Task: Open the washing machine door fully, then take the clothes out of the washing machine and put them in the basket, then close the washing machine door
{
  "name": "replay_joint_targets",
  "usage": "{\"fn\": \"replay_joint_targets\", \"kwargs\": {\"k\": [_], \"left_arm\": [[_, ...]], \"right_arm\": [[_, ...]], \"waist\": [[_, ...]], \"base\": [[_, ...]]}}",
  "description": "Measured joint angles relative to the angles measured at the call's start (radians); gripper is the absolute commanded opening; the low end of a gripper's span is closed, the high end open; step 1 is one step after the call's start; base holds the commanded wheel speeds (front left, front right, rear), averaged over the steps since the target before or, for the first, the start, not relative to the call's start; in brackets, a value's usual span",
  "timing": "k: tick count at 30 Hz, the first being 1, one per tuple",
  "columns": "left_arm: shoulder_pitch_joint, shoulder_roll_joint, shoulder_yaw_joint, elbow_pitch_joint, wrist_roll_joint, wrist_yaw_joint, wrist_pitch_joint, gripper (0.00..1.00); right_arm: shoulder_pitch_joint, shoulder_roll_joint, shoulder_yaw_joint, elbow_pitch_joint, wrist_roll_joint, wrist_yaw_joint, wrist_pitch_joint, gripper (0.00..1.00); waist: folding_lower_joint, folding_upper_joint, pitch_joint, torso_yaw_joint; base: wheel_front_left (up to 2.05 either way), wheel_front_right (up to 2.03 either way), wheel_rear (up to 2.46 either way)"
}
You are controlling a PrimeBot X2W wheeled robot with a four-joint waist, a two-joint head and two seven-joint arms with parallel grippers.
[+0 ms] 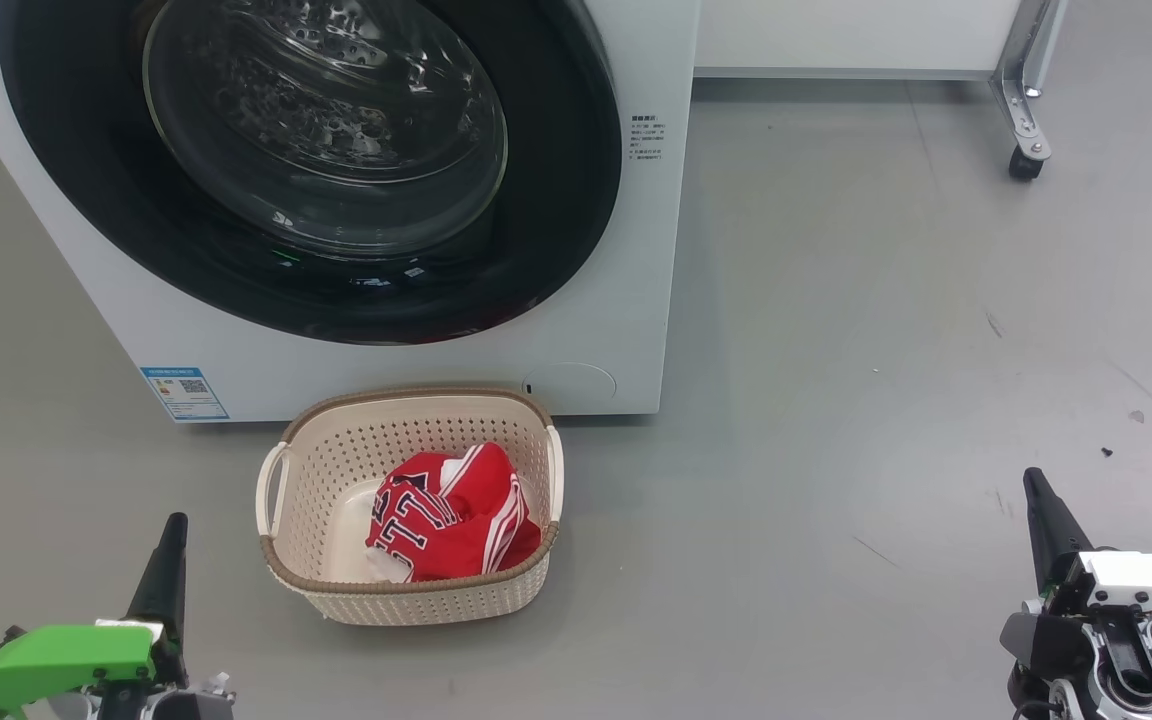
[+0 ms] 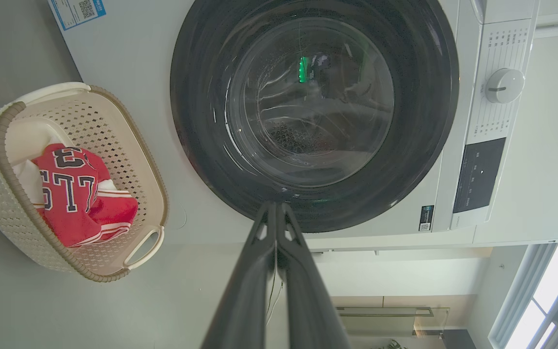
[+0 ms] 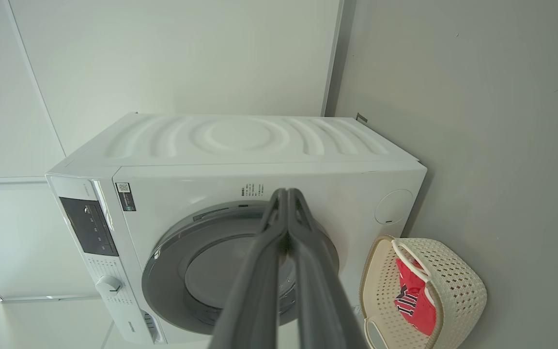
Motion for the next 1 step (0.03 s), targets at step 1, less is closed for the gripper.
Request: {"fn": "replay_joint_targets", "kwargs": {"k": [1], "left_arm": [[0.0,0.0,0.0,0.0,0.0,0.0,0.0,0.0]], "right_arm": [[0.0,0.0,0.0,0.0,0.0,0.0,0.0,0.0]], "waist": [[0.0,0.0,0.0,0.0]], "base": [[0.0,0.0,0.0]]}}
